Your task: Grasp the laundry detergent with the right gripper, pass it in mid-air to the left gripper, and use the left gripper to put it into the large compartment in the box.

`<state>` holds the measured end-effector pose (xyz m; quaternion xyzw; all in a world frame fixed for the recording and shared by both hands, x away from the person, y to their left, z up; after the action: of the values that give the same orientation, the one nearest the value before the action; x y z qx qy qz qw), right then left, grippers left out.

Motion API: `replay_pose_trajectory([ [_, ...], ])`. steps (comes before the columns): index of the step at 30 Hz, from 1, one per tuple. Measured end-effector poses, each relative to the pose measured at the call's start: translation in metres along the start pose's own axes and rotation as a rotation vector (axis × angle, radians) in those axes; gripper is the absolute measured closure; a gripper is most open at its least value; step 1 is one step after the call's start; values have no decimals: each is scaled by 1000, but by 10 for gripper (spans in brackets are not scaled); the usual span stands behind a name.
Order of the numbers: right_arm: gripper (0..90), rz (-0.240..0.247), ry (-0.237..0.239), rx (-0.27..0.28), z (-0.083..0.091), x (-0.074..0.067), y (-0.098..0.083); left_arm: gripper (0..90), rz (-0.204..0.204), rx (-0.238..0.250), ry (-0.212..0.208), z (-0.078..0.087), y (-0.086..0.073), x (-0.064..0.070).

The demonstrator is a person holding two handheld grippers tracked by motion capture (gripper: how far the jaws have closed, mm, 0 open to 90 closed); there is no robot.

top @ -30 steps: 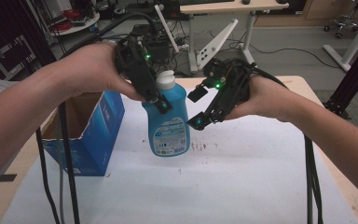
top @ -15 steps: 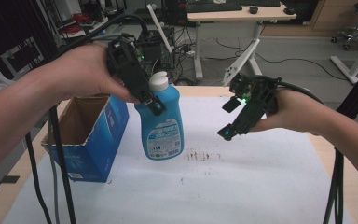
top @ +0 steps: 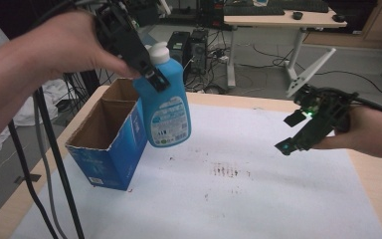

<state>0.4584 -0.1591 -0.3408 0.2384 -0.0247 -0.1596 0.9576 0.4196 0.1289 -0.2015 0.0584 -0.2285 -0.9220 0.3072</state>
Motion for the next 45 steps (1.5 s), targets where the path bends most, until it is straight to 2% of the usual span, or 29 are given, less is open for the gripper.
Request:
replay_pose_trajectory([
  [1, 125, -3, -6, 4, 2, 2, -1, 381, 32, 19, 29, 14, -3, -7],
  [7, 125, -49, -27, 24, 15, 13, -8, 381, 103, 38, 89, 48, -15, -25],
  [11, 125, -42, -40, 10, 19, 15, -9, 381, 144, 45, 126, 61, -27, -36],
  [15, 125, -46, -59, 3, 25, 20, -12, 381, 175, 35, 166, 66, -40, -45],
  [29, 125, -88, -86, 1, 33, 32, -26, 381, 279, 19, 231, 63, -72, -71],
  [30, 125, -93, -87, 2, 34, 32, -27, 381, 288, 9, 246, 60, -76, -74],
  [33, 125, -98, -89, 3, 35, 33, -29, 381, 293, 2, 252, 57, -79, -75],
  [38, 125, -108, -100, 4, 38, 36, -33, 381, 320, -9, 239, 45, -87, -78],
  [45, 125, -111, -122, -2, 42, 39, -37, 381, 327, -42, 246, 23, -97, -76],
])
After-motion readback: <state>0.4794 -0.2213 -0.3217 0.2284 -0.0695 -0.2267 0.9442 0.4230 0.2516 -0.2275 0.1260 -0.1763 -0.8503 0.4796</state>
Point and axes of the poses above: each handheld gripper's, and its own axes: z roughly backward along the jaws, y roughly out of its top, x roughly to its right, the point moved 8 cm from there along -z, roughly forward along the jaws
